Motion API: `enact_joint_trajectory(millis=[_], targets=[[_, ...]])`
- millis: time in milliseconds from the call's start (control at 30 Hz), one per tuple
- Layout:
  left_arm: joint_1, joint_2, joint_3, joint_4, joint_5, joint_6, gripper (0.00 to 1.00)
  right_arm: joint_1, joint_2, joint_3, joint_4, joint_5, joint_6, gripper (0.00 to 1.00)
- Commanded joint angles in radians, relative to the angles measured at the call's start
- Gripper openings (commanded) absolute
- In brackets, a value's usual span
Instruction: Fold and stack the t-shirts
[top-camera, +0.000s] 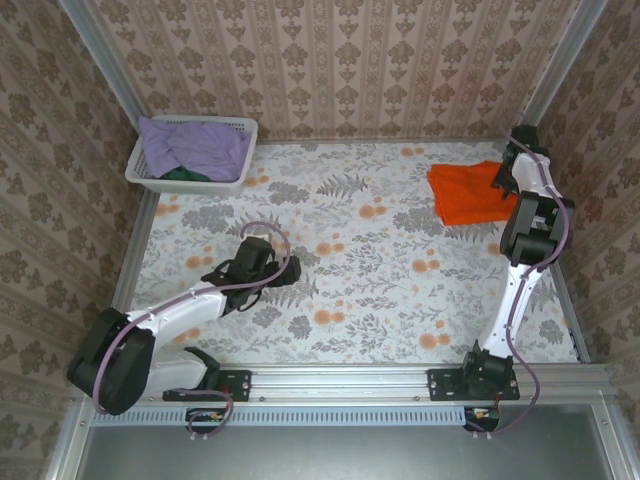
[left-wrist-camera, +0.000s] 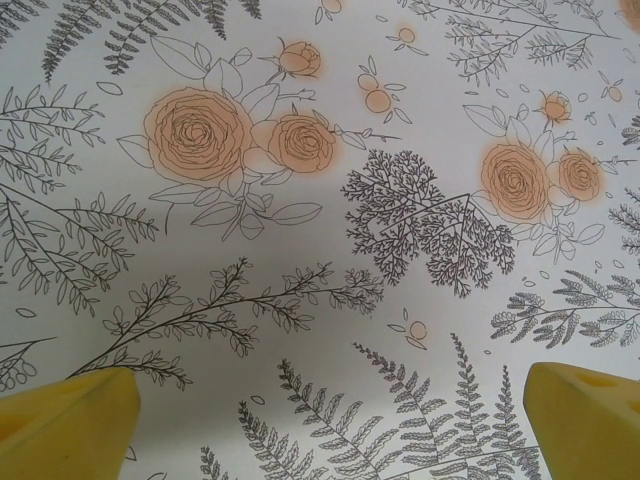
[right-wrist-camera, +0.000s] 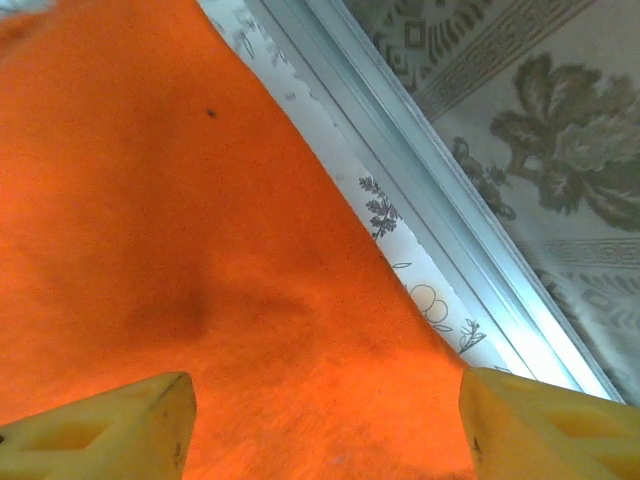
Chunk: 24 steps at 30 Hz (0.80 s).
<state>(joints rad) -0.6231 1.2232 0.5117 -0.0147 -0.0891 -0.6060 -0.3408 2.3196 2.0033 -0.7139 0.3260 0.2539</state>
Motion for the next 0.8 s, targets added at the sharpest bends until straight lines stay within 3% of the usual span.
enact_joint_trajectory(millis=[0, 167, 367, 767], targets=[[-0.007, 0.004, 0.033, 0.002, 0.018, 0.02, 1.0, 0.023, -0.162, -0.039, 0.008, -0.009, 0.077, 0.74], [-0.009, 0.003, 0.04, -0.012, 0.023, 0.025, 1.0, 0.073, -0.274, -0.217, 0.097, -0.11, 0.107, 0.69], [-0.015, -0.002, 0.043, -0.017, 0.026, 0.025, 1.0, 0.12, -0.201, -0.248, 0.072, -0.192, 0.138, 0.63], [-0.02, 0.019, 0.051, -0.015, 0.025, 0.029, 1.0, 0.114, 0.137, 0.126, -0.123, -0.202, 0.145, 0.58]])
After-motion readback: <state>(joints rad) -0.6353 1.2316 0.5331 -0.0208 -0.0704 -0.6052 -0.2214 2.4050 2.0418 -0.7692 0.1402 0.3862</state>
